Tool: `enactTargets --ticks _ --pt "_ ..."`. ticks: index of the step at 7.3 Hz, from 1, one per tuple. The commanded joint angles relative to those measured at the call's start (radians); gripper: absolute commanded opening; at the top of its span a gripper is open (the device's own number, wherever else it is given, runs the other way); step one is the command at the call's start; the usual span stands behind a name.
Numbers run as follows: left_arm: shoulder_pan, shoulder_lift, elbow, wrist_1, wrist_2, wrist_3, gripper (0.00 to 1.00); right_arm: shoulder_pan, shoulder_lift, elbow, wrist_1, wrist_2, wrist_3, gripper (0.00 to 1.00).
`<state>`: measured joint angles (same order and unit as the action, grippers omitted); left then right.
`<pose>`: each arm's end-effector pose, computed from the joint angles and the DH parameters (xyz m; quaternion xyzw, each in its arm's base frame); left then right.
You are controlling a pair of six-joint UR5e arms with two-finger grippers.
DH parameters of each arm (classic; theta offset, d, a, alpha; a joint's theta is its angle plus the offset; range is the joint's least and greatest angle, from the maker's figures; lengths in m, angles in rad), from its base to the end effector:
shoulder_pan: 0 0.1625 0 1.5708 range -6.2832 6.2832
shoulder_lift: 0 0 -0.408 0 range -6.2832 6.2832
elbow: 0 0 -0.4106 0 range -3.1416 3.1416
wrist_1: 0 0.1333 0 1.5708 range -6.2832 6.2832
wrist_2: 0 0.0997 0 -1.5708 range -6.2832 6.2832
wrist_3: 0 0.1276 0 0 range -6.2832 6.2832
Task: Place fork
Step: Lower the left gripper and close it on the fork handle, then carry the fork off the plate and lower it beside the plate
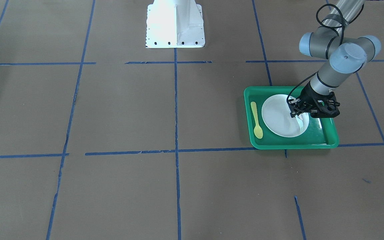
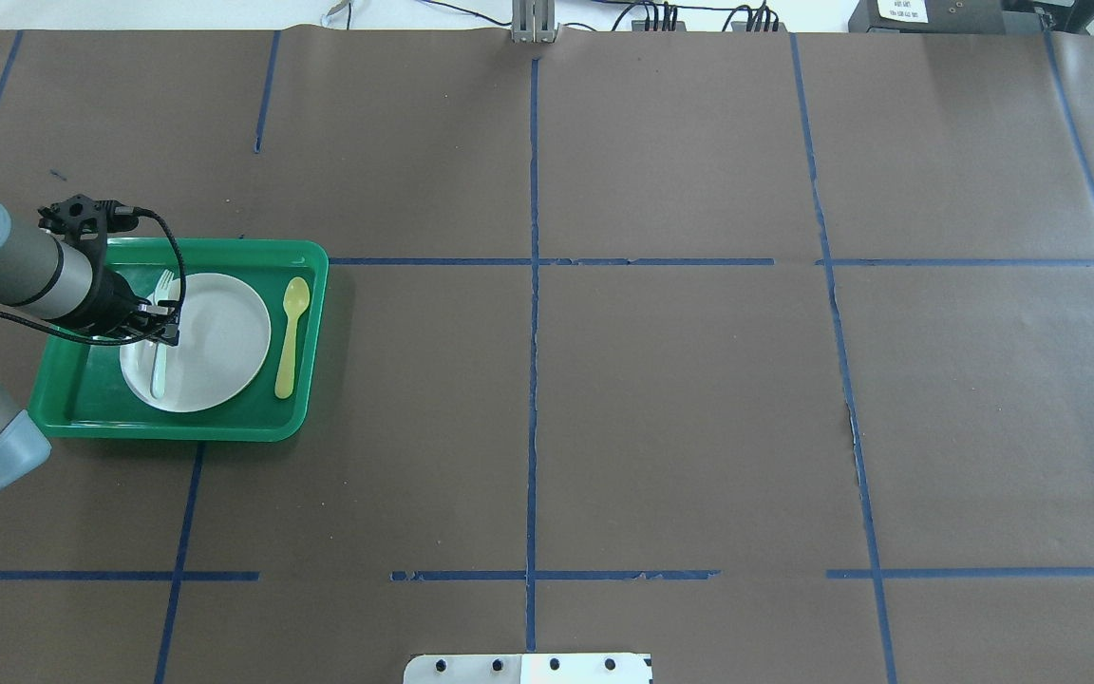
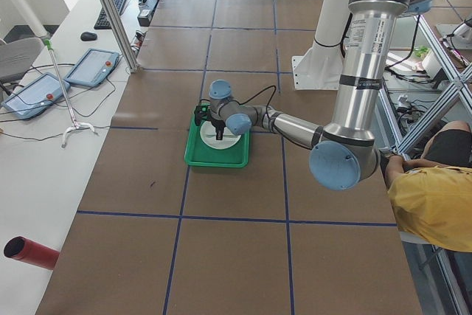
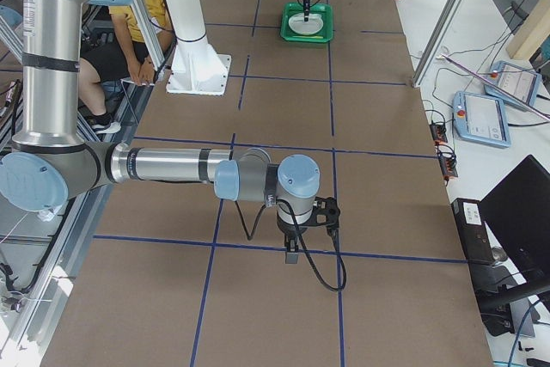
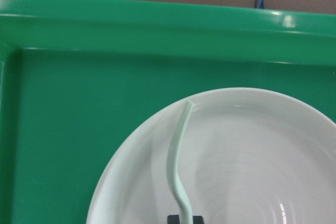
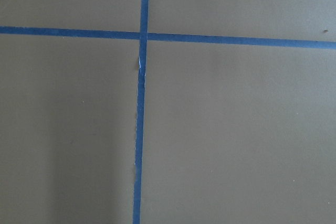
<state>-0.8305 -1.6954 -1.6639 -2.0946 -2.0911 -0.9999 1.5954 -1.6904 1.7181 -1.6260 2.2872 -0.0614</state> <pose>0.3531 -0.4900 0.4930 0.0425 0.4222 -0.0242 0.9052 0.0608 -0.4574 0.6552 0.0022 -0.3508 -0.0124 0.9364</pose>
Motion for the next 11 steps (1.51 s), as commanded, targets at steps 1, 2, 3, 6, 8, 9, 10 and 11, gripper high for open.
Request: enactTargets --ticks 1,2,3,6,8,9,10,11 --pt "-0.016 0.071 -0.051 -0.005 -0.004 0.103 0.0 0.0 0.0 0.0 0.0 0.0 0.0 1.0" --pt "-0.03 0.1 -0.048 -0.008 -0.004 0.16 0.0 0.0 0.0 0.0 0.0 0.0 0.0 1.0" --pt "-0.051 0.111 -0.048 -0.008 -0.006 0.202 0.0 0.0 0.0 0.0 0.0 0.0 0.0 1.0" --pt "-0.061 0.105 -0.001 -0.01 0.005 0.244 0.0 0.0 0.0 0.0 0.0 0.0 0.002 1.0" --pt "-0.059 0.076 0.058 -0.013 0.005 0.244 0.0 0.0 0.0 0.0 0.0 0.0 0.0 1.0" --pt "-0.059 0.074 0.058 -0.012 0.003 0.242 0.0 0.0 0.0 0.0 0.0 0.0 0.0 1.0" --pt "-0.061 0.071 0.056 -0.012 -0.001 0.239 0.4 0.0 0.0 0.0 0.0 0.0 0.0 1.0" --pt "-0.061 0.071 0.056 -0.012 -0.003 0.239 0.66 0.0 0.0 0.0 0.0 0.0 0.0 1.0"
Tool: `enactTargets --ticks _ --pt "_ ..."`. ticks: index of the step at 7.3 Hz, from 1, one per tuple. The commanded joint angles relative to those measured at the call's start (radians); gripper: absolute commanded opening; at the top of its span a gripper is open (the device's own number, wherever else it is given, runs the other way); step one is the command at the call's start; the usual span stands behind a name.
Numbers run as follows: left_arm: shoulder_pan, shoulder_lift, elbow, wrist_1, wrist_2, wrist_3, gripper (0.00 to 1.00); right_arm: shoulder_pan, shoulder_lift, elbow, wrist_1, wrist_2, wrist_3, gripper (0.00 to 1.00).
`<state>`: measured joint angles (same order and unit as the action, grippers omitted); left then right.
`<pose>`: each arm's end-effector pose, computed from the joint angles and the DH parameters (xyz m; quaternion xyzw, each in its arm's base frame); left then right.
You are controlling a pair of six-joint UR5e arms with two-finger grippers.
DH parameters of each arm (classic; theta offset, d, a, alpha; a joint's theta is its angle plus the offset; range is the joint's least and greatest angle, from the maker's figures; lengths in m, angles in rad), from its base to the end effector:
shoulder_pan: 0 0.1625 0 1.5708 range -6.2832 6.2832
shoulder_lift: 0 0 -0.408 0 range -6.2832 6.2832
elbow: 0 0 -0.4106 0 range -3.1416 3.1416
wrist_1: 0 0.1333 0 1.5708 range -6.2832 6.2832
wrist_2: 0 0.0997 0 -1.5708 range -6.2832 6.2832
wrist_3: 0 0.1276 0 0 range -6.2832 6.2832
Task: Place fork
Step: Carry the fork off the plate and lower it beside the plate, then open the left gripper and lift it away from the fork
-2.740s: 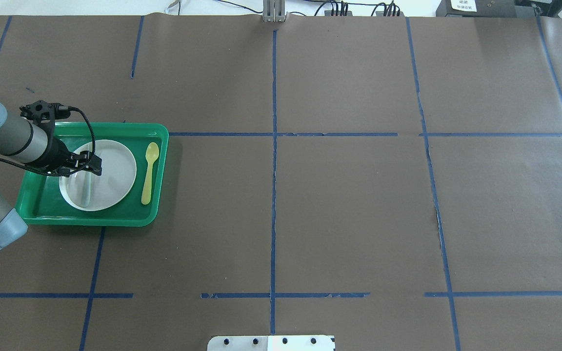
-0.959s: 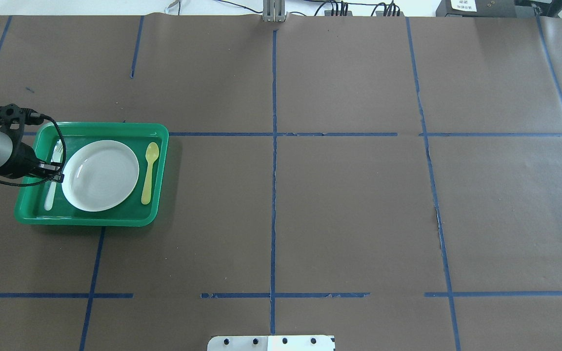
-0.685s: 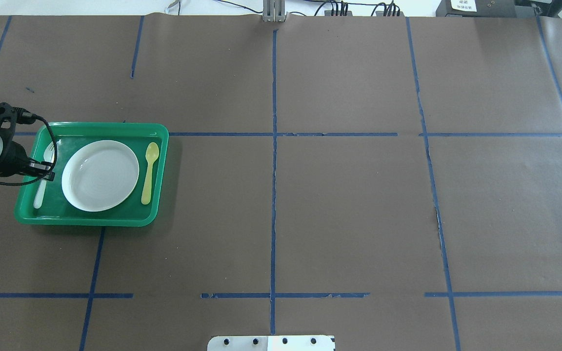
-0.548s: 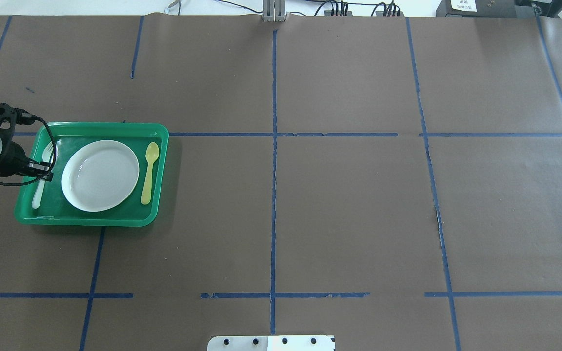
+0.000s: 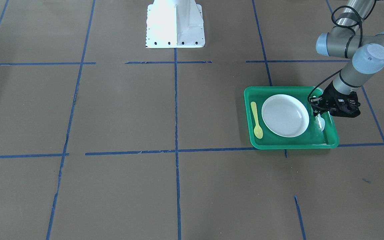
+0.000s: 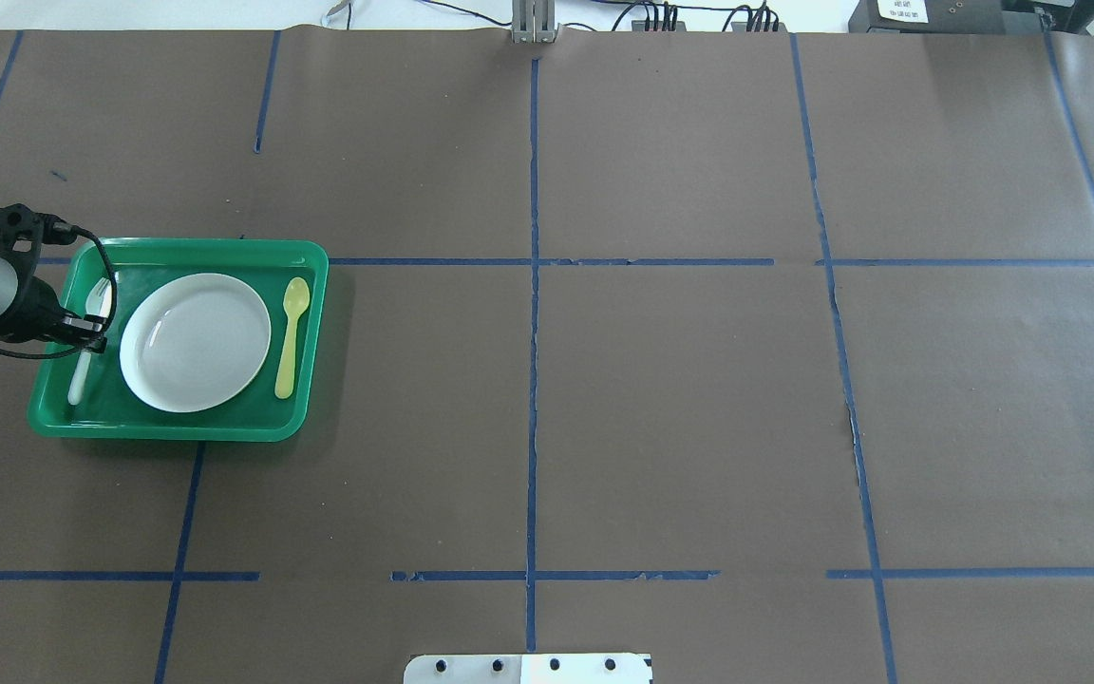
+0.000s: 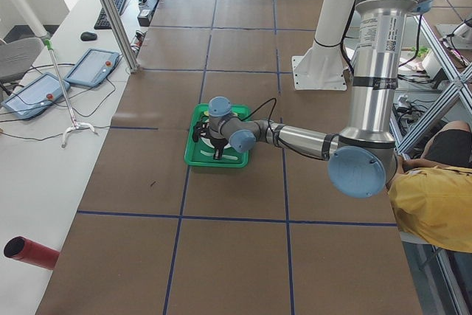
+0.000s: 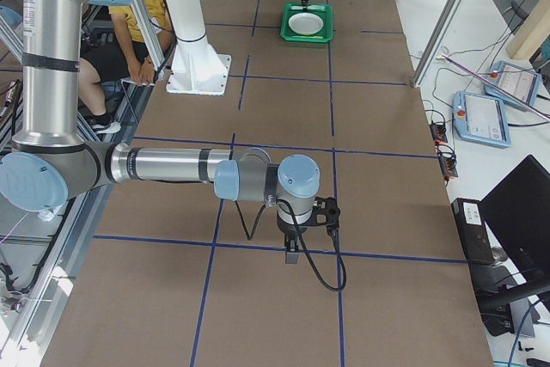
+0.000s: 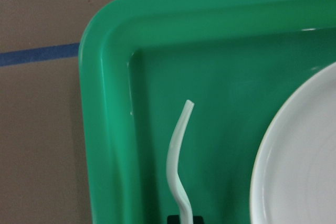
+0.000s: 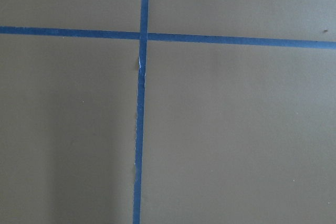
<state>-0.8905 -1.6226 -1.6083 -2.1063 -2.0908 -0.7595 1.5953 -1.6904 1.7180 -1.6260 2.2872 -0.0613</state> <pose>0.3078 -0.4915 0.5648 0.0620 0.3798 0.0425 0.9220 0.0607 -0.4574 0.6552 0.0021 -0.3508 -0.0124 0.9364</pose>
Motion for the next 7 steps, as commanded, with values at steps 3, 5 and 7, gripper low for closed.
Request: enactTargets --ticks 3,5,7 --pt "-0.033 -0.002 -0.01 0.002 -0.008 -0.001 0.71 0.0 0.0 0.0 0.0 0.0 0.002 1.0" --pt "-0.163 0.003 -0.05 0.011 -0.079 0.005 0.66 0.0 0.0 0.0 0.0 0.0 0.0 1.0" --pt "-0.34 0.032 -0.055 0.067 -0.118 0.276 0.65 0.0 0.0 0.0 0.0 0.0 0.002 1.0"
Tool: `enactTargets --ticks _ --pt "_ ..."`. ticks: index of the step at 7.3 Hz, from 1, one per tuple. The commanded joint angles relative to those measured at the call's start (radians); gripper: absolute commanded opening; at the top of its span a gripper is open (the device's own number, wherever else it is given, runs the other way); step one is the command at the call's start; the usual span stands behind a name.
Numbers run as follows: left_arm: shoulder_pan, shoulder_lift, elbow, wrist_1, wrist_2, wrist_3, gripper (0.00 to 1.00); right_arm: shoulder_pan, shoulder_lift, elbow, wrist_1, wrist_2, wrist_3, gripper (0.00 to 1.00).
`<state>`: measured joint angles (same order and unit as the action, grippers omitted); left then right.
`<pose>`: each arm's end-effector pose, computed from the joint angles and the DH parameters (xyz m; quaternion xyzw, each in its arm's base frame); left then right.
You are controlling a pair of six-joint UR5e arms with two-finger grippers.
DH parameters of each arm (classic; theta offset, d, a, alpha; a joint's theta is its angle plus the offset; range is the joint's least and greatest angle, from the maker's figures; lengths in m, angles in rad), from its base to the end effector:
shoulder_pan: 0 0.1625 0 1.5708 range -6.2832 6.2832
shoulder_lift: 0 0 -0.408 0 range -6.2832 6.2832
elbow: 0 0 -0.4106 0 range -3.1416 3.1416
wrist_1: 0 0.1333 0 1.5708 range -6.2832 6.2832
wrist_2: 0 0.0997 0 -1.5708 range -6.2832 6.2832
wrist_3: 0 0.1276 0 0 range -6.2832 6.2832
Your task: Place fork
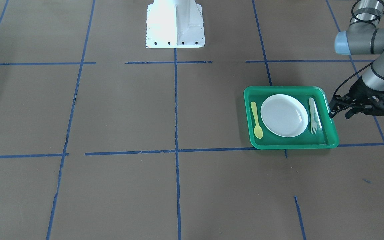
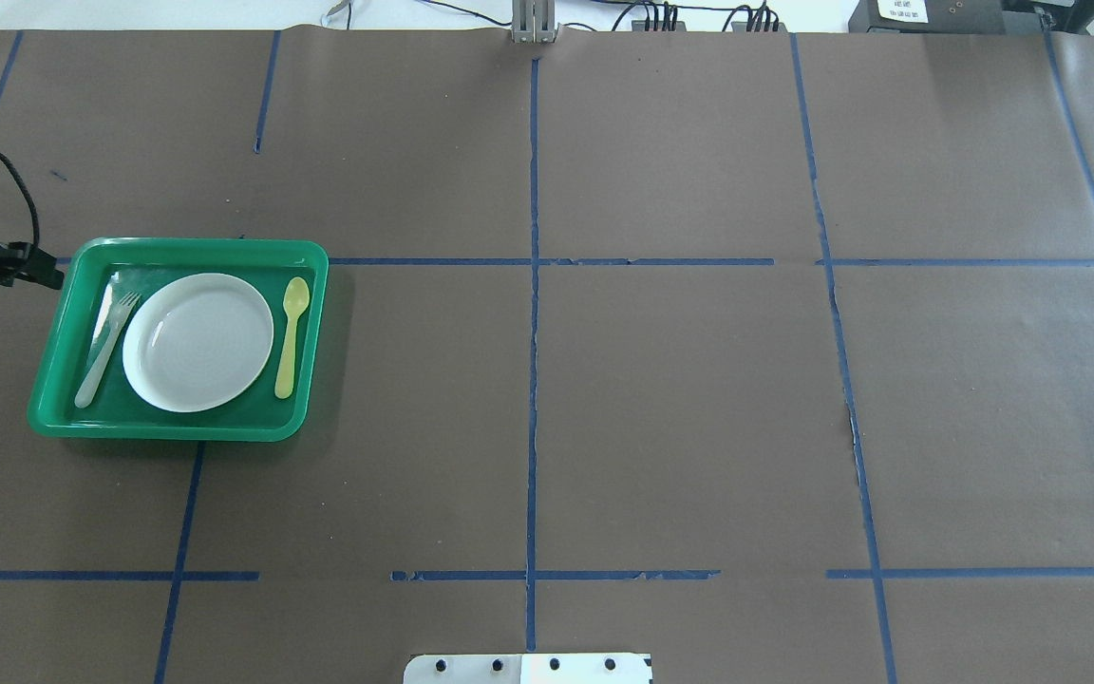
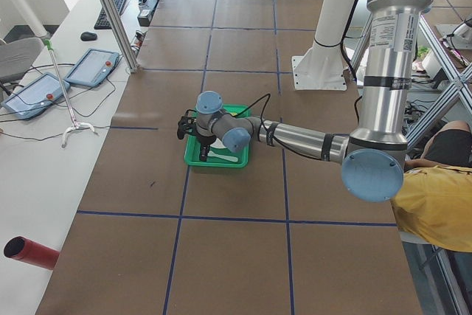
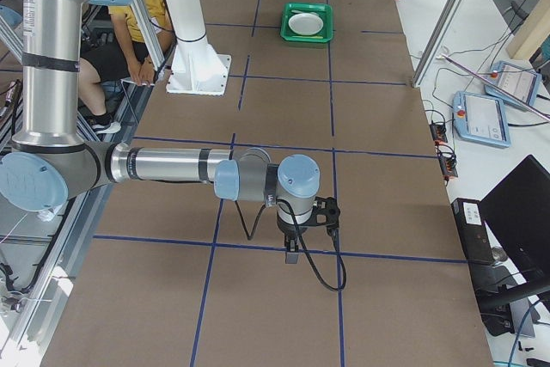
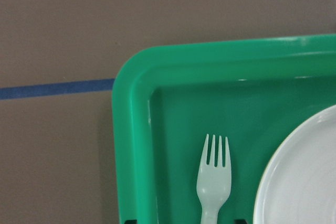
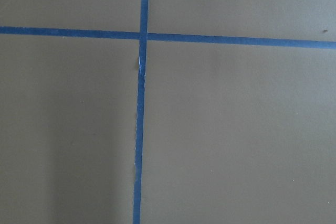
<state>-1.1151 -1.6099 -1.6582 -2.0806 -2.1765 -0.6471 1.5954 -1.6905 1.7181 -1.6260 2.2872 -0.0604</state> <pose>0.1945 -0.5347 0.5435 0.1059 0.3977 0.0062 0.9114 0.0608 -0.4574 0.6552 0.0020 -0.3508 -0.0119 0.9364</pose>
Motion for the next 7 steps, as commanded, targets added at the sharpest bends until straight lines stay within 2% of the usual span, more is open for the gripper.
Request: enactTargets --ticks 1,3,4,5,7 --pt "-0.217 0.019 -0.005 0.145 -0.037 0.358 0.66 0.0 0.0 0.0 0.0 0.0 -0.001 1.0" --pt "-0.421 0.007 0.008 0.316 -0.04 0.649 0.69 0.0 0.0 0.0 0.0 0.0 -0.001 1.0" --pt "-0.508 0.005 0.009 0.376 -0.049 0.703 0.76 0.0 0.0 0.0 0.0 0.0 0.001 1.0" --pt "-0.547 0.007 0.014 0.416 -0.112 0.743 0.88 0.0 0.0 0.0 0.0 0.0 -0.001 1.0" --pt "-0.546 0.002 0.017 0.445 -0.128 0.764 0.99 0.0 0.0 0.0 0.0 0.0 -0.001 1.0"
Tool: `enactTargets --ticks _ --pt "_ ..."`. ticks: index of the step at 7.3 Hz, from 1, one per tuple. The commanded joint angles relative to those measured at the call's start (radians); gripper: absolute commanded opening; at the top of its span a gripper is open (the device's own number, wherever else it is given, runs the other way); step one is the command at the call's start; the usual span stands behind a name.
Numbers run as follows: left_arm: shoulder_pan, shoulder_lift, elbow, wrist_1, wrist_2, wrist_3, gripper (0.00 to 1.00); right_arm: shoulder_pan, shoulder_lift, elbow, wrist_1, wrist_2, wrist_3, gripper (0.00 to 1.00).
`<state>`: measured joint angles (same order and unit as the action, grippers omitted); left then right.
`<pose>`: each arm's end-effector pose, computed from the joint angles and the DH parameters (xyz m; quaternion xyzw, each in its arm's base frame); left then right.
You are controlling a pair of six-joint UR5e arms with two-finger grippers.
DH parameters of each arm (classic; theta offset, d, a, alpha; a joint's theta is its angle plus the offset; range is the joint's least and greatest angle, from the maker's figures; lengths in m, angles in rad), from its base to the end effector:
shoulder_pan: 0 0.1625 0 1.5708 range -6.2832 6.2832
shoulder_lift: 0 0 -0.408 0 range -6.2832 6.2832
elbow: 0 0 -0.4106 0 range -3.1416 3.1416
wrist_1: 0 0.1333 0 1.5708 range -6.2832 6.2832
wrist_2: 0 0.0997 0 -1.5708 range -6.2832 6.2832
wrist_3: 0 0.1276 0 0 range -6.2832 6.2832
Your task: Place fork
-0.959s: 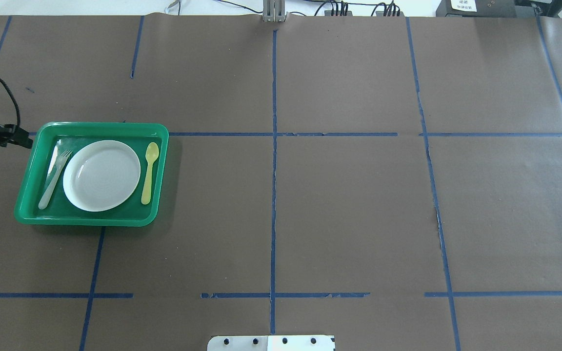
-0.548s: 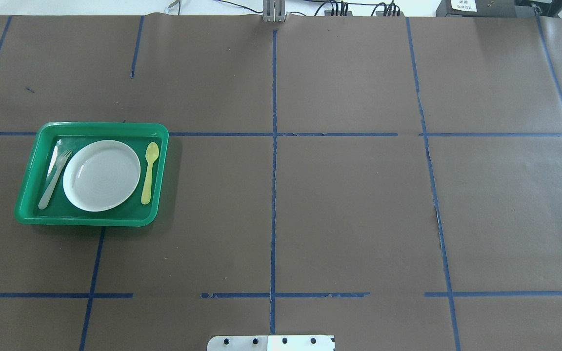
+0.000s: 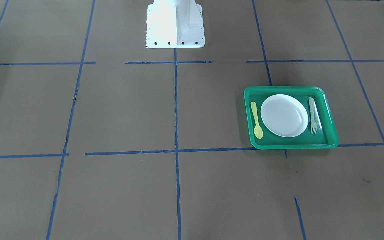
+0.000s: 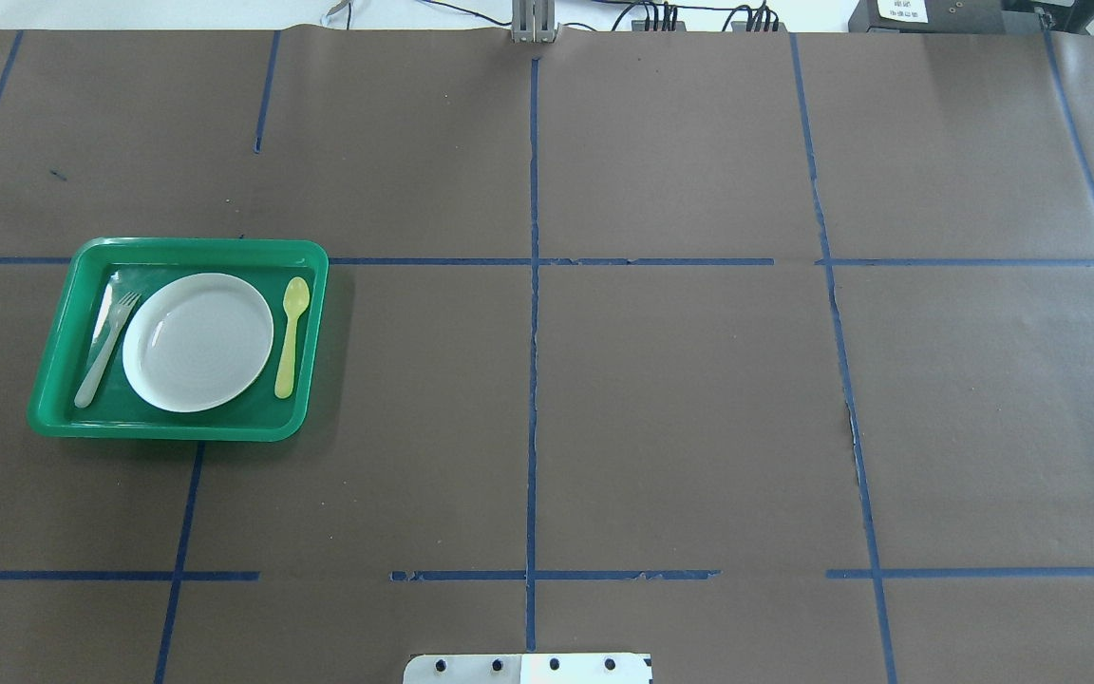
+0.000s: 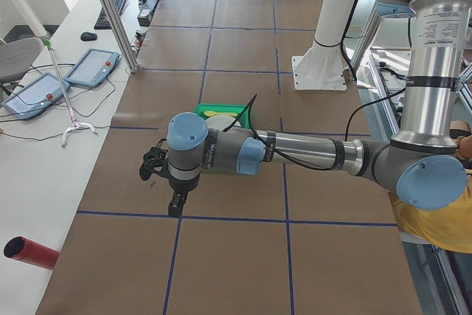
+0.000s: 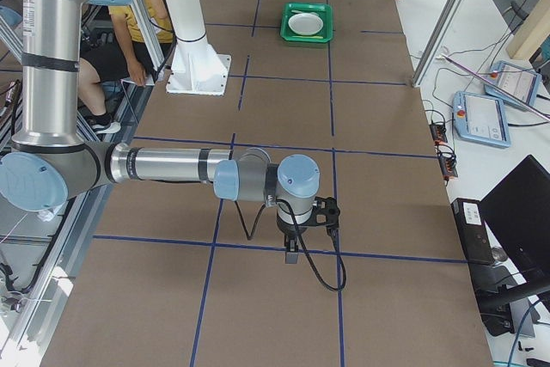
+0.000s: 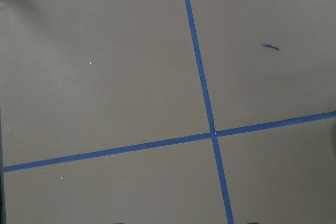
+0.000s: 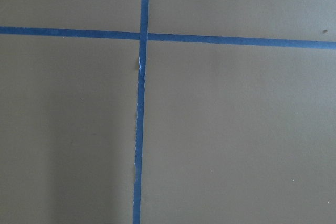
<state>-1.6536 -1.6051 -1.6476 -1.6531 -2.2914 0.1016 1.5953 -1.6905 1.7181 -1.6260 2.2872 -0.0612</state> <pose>-0.0935 -0.5324 0.5997 0.1223 0.3411 0.0428 0.9311 0.0607 -0.4574 0.6552 0.0021 -0.3508 -0.0123 0.9364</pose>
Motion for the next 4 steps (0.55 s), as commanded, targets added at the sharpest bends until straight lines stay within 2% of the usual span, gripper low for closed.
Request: enactTargets --ticks 1,4 --pt "-0.005 -0.004 0.017 0.021 -0.013 0.012 1.0 0.0 0.0 0.0 0.0 0.0 0.0 1.0" --pt "0.001 0.014 0.006 0.035 -0.014 0.018 1.0 0.0 0.0 0.0 0.0 0.0 0.0 1.0"
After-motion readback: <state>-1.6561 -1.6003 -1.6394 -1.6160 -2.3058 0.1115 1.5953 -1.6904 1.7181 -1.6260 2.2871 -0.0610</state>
